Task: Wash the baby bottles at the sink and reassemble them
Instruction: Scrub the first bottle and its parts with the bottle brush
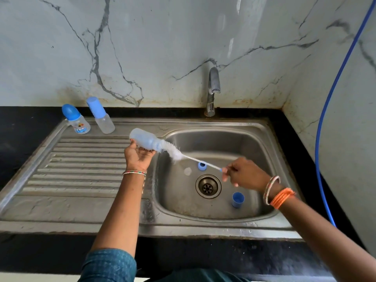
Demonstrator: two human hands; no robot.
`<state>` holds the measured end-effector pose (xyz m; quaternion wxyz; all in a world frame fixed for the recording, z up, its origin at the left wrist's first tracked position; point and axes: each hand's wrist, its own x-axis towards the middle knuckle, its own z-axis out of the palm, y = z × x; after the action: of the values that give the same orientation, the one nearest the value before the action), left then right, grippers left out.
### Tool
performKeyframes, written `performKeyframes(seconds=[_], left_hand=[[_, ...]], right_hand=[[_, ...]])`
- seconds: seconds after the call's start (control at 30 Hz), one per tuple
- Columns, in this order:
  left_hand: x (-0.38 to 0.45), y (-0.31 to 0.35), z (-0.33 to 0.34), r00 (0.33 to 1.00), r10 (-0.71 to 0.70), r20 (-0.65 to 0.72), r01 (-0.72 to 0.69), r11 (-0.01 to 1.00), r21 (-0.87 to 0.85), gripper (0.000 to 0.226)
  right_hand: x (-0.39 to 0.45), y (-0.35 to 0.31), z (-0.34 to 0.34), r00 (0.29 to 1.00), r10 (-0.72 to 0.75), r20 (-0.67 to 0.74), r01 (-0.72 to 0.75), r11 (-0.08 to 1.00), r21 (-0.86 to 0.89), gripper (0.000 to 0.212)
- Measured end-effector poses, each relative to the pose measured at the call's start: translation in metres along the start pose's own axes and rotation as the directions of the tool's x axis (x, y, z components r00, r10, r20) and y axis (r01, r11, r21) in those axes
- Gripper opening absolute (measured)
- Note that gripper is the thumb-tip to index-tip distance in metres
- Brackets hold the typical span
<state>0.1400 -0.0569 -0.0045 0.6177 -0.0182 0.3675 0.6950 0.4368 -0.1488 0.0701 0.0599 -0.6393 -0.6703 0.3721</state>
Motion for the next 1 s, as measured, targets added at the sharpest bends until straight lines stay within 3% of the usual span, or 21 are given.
performKeyframes(seconds=[0.03, 0.1, 0.2, 0.3, 0.33, 0.37, 0.4, 0.43, 0.47, 0.5, 0.53, 0.57, 0.63, 0.7, 0.77, 0.83, 0.87, 0.9, 0.93, 1.0], left_hand=[[0.000, 0.001, 0.000, 1.000, -0.009, 0.013, 0.009, 1.000, -0.009, 0.043], [0.001, 0.003, 0.004, 1.000, 0.002, 0.020, -0.002, 1.000, 0.003, 0.046], [0.003, 0.005, 0.010, 0.999, 0.004, -0.045, -0.004, 1.000, 0.006, 0.037], [0.004, 0.005, 0.010, 0.997, -0.023, -0.067, 0.024, 1.000, 0.004, 0.037], [0.003, 0.004, 0.009, 0.998, -0.030, -0.050, 0.031, 0.999, 0.012, 0.036], [0.001, 0.003, 0.007, 0.999, -0.032, -0.029, 0.033, 0.999, 0.026, 0.035], [-0.001, 0.002, 0.005, 1.000, -0.031, -0.003, 0.031, 0.999, 0.041, 0.033], [-0.003, 0.002, 0.004, 0.999, -0.032, 0.030, 0.031, 0.998, 0.049, 0.034], [-0.005, 0.002, 0.004, 0.997, -0.038, 0.067, 0.034, 0.998, 0.051, 0.039], [-0.006, 0.002, 0.004, 0.994, -0.045, 0.098, 0.041, 0.998, 0.041, 0.045], [-0.007, 0.003, 0.005, 0.992, -0.047, 0.114, 0.044, 0.999, 0.025, 0.046], [-0.006, 0.004, 0.007, 0.993, -0.042, 0.111, 0.041, 0.999, 0.012, 0.043], [-0.003, 0.004, 0.010, 0.997, -0.023, 0.069, 0.023, 1.000, 0.014, 0.035], [-0.003, 0.004, 0.013, 0.999, -0.010, 0.031, 0.009, 1.000, 0.024, 0.032], [-0.001, 0.002, 0.014, 1.000, 0.004, 0.007, -0.004, 0.999, 0.034, 0.032], [-0.001, 0.000, 0.014, 1.000, -0.006, 0.015, 0.005, 0.999, 0.047, 0.036], [-0.001, -0.002, 0.014, 1.000, -0.010, 0.027, 0.009, 0.999, 0.042, 0.037], [-0.001, -0.004, 0.013, 0.999, -0.008, 0.036, 0.007, 0.999, 0.039, 0.036], [-0.001, -0.005, 0.013, 0.999, 0.001, 0.039, -0.003, 0.999, 0.046, 0.034], [-0.002, -0.005, 0.013, 0.999, 0.020, 0.036, -0.023, 0.997, 0.070, 0.030]], right_hand=[[-0.002, -0.001, 0.002, 0.974, -0.086, -0.210, 0.036, 0.972, -0.233, 0.025], [-0.004, -0.006, 0.006, 0.868, -0.225, -0.443, 0.033, 0.916, -0.400, 0.022], [-0.001, -0.006, 0.012, 0.743, -0.437, -0.506, 0.166, 0.853, -0.494, 0.033], [-0.005, -0.005, 0.014, 0.602, -0.495, -0.626, 0.201, 0.853, -0.482, 0.018], [-0.006, -0.007, 0.012, 0.605, -0.459, -0.650, 0.176, 0.874, -0.454, 0.012], [-0.003, -0.008, 0.007, 0.663, -0.392, -0.638, 0.143, 0.902, -0.407, 0.006], [0.000, -0.009, 0.001, 0.785, -0.272, -0.557, 0.093, 0.940, -0.327, 0.006], [0.004, -0.010, -0.006, 0.923, -0.110, -0.368, 0.036, 0.978, -0.204, 0.016], [0.005, -0.011, -0.012, 0.995, 0.031, -0.094, -0.032, 0.999, -0.013, 0.026], [0.005, -0.010, -0.014, 0.983, 0.088, 0.158, -0.114, 0.980, 0.165, 0.033], [0.006, -0.009, -0.016, 0.951, 0.078, 0.301, -0.164, 0.948, 0.273, 0.037], [0.005, -0.009, -0.016, 0.938, 0.039, 0.344, -0.157, 0.933, 0.324, 0.038], [0.002, -0.008, -0.014, 0.981, -0.052, 0.186, 0.007, 0.972, 0.235, 0.029], [-0.002, -0.008, -0.012, 0.979, -0.156, -0.130, 0.139, 0.981, -0.133, 0.026], [-0.004, -0.011, -0.011, 0.887, -0.278, -0.368, 0.110, 0.903, -0.416, 0.018], [-0.004, -0.014, -0.009, 0.813, -0.318, -0.488, 0.083, 0.893, -0.443, 0.009], [-0.002, -0.014, -0.011, 0.832, -0.264, -0.488, 0.081, 0.928, -0.363, 0.013], [0.001, -0.014, -0.014, 0.896, -0.174, -0.408, 0.084, 0.970, -0.229, 0.021], [0.003, -0.012, -0.017, 0.968, -0.082, -0.236, 0.071, 0.996, -0.057, 0.030], [0.002, -0.011, -0.020, 0.994, -0.018, 0.110, -0.005, 0.980, 0.200, 0.039]])
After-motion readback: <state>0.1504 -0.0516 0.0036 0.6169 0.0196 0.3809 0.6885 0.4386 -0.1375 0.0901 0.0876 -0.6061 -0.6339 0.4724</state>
